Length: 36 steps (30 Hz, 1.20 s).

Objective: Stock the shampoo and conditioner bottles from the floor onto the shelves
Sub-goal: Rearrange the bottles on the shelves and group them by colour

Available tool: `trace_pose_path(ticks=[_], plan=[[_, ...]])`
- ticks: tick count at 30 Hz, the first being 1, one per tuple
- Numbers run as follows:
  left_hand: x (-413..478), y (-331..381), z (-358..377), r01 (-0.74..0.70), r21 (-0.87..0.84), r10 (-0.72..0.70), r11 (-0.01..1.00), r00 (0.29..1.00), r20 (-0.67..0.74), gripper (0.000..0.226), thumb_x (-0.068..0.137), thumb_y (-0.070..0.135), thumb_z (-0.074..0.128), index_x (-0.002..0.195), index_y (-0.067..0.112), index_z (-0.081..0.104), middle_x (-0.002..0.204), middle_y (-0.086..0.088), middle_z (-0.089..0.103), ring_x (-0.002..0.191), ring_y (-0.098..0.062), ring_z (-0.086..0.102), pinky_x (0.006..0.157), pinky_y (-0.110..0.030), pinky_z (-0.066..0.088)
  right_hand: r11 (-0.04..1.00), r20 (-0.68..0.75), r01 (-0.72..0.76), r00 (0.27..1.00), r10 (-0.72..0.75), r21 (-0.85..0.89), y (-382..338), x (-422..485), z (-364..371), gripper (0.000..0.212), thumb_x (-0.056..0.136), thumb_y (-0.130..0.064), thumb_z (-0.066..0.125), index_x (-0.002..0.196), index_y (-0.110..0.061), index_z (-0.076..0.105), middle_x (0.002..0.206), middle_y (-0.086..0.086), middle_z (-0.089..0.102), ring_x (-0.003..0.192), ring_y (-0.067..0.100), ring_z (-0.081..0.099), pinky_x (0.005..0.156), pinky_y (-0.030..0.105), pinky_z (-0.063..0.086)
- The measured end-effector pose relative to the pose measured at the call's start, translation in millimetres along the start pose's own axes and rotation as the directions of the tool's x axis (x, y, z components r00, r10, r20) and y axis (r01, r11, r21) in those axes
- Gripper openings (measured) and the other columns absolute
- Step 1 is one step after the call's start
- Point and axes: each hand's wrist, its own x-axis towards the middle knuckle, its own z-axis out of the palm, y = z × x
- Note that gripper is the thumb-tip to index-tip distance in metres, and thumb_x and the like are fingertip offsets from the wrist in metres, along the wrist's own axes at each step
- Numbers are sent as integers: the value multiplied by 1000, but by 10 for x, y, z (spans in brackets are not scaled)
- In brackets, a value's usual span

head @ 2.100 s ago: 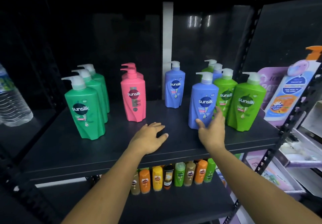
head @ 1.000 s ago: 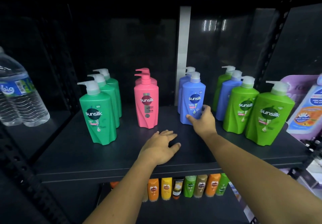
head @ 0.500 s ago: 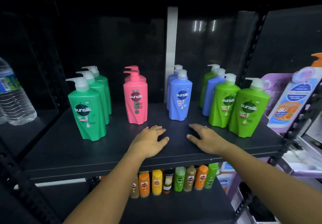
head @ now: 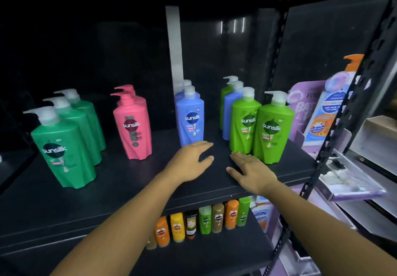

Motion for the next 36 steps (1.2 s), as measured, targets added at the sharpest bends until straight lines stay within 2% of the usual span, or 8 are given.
trace_pose_path(ticks=[2,6,10,18,22,27,31,36], plan=[[279,194,55,2,-112,-10,994,998,-69,52,99,34,65,149,22,54,152,2,53,140,-13,48,111,-14,29,1000,-5,-4,1000,4,-3,20,6,20,70,102,-60,34,158,-18,32,166,-2,27,153,15,21,125,35,14],[834,453,135,107,-448,-193,887,970,-150,49,99,29,64,147,23,52,144,-3,59,128,-16,58,111,-37,46,1000,-6,1,1000,-1,-3,36,0,23,72,101,-62,30,159,-20,29,166,-5,24,154,12,17,126,34,10],[1257,595,151,179,-658,-394,731,899,-193,49,100,36,61,147,27,48,136,1,59,116,-13,58,100,-30,46,1000,3,8,1000,-8,-16,40,-5,10,71,102,-62,27,160,-21,25,167,-6,20,154,11,14,126,33,6],[1726,546,172,169,-848,-363,502,931,-29,34,103,30,61,137,26,57,118,1,72,106,-11,69,80,-25,52,999,16,20,1000,-20,-27,37,-10,-1,72,101,-63,22,161,-23,20,168,-8,15,155,10,10,126,31,1],[1810,465,206,160,-810,-314,565,949,-32,32,104,20,60,136,26,58,118,-2,72,111,-13,67,92,-29,55,999,9,25,1000,-24,-40,44,-4,-2,72,101,-62,22,161,-22,20,168,-8,15,155,10,9,126,31,1],[1779,445,241,166,-725,-352,668,929,-111,28,103,29,60,128,40,55,114,9,70,111,-12,66,103,-44,53,999,17,28,999,-27,-37,41,-2,-2,72,101,-62,21,161,-22,20,168,-8,15,155,10,9,126,32,1],[1596,526,257,156,-698,-428,699,873,-234,34,104,27,57,137,31,50,115,10,67,111,-14,65,100,-40,53,999,23,25,999,-24,-30,37,-22,-20,72,101,-62,21,161,-22,20,168,-8,15,155,10,9,126,32,1],[1357,622,298,185,-580,-474,793,786,-398,48,104,28,55,150,22,41,137,-4,61,123,-25,58,100,-34,45,999,20,23,1000,-22,-27,32,-13,-17,72,101,-62,21,161,-21,22,168,-8,18,155,10,11,126,33,4]])
